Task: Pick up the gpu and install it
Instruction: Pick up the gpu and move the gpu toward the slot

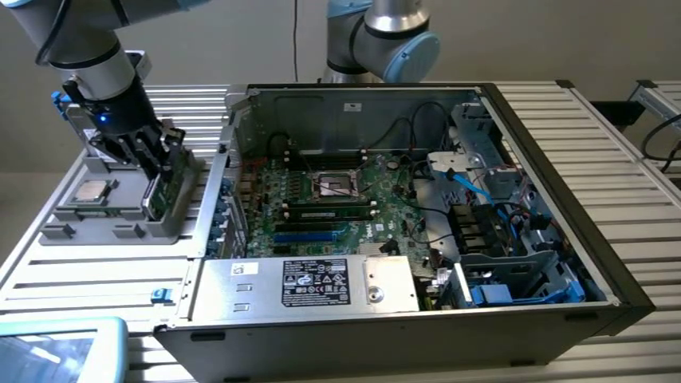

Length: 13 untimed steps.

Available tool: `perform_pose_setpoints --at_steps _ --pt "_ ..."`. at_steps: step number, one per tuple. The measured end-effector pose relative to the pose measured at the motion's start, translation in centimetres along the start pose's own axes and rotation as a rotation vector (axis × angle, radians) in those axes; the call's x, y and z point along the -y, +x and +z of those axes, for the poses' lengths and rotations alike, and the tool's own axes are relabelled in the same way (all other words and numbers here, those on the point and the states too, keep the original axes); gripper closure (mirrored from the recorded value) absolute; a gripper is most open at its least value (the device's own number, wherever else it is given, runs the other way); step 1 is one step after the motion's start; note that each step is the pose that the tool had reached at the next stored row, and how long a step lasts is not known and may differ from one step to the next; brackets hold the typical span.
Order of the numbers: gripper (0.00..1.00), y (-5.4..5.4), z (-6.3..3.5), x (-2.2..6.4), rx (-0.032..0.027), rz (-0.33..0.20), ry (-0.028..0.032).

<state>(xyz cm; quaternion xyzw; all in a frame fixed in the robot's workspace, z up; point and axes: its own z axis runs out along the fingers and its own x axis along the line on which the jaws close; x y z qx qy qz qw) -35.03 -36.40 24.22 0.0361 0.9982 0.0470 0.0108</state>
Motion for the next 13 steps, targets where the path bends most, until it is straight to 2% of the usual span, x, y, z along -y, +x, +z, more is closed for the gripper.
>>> perform_pose_setpoints --at_steps 13 --pt "0.73 -0.1 -5.91 -0.75 -0.0006 0.0 0.0004"
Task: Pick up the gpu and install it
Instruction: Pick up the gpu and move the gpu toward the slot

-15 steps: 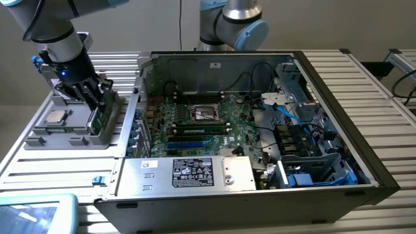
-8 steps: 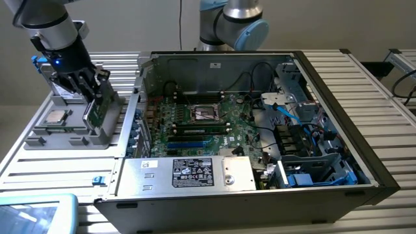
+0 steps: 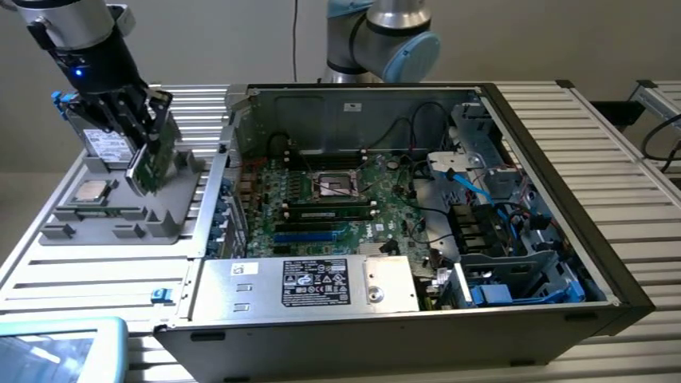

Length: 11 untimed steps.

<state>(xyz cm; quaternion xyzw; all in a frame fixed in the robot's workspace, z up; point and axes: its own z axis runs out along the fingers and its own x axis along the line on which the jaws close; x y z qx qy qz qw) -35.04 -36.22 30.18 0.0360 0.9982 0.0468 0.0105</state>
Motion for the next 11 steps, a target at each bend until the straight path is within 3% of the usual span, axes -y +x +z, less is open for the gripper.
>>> perform_pose_setpoints --at_steps 11 --pt "0.73 -0.1 -4.96 -0.51 -0.0001 0.0 0.0001"
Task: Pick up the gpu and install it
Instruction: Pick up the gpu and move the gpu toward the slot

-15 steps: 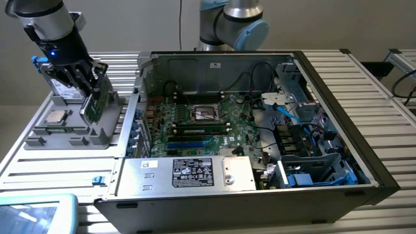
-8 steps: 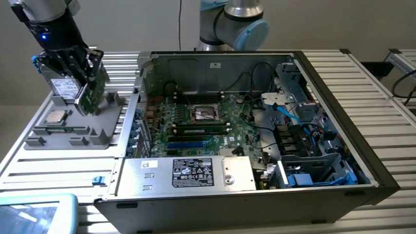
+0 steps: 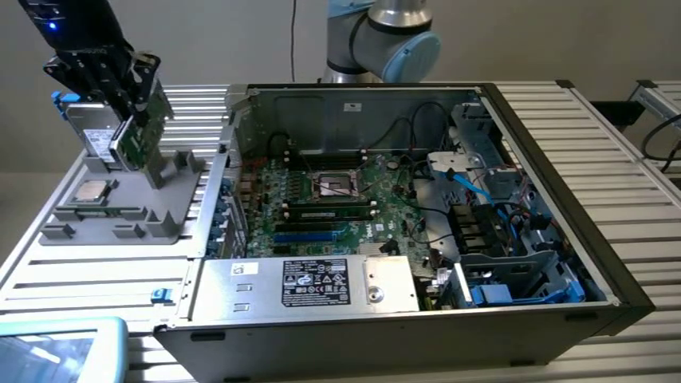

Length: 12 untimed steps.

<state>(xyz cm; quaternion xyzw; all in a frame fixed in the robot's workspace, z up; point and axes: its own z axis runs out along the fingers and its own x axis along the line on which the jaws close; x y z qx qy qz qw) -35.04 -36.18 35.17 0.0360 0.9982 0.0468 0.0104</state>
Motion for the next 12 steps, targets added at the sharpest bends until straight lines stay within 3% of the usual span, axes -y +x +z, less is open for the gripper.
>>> perform_pose_setpoints --at_steps 12 --pt "0.73 -0.1 -5.42 -0.52 0.0001 0.0 0.0"
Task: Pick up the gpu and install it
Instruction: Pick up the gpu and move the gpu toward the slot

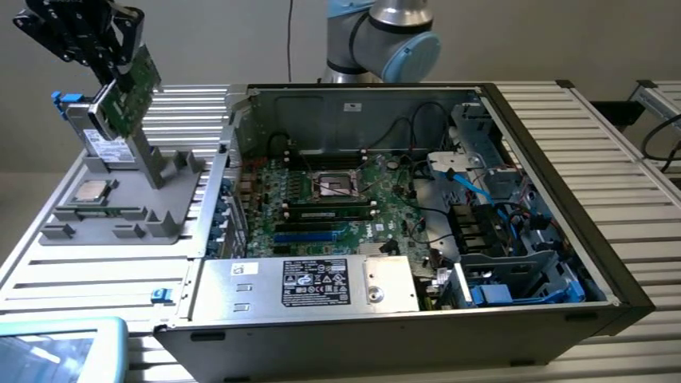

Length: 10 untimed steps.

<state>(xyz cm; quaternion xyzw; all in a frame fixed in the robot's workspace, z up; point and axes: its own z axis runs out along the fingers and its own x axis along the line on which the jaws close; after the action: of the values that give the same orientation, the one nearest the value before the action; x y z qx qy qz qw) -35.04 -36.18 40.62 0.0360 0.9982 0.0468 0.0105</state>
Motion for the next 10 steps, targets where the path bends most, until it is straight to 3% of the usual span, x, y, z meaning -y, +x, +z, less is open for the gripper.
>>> perform_pose_setpoints --at_steps 10 --pt "0.73 -0.1 -4.18 -0.39 0.0001 0.0 0.0019"
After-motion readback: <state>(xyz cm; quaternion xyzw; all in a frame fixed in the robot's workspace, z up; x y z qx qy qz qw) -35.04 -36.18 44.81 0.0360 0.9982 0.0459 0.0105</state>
